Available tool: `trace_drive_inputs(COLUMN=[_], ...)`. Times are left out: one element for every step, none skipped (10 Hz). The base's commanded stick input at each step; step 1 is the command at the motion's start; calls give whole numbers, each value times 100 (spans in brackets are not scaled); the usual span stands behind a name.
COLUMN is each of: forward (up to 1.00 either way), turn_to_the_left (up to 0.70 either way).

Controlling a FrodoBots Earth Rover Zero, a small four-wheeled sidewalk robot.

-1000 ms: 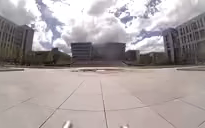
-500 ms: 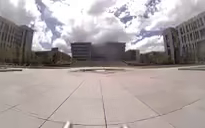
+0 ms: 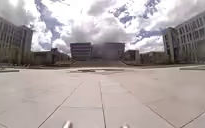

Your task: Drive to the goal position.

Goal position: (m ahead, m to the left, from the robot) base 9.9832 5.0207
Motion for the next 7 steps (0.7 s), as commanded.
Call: trace_drive_inputs(forward=[70,70,70,70,70,70,70], turn_to_the_left=[0,0,0,0,0,0,0])
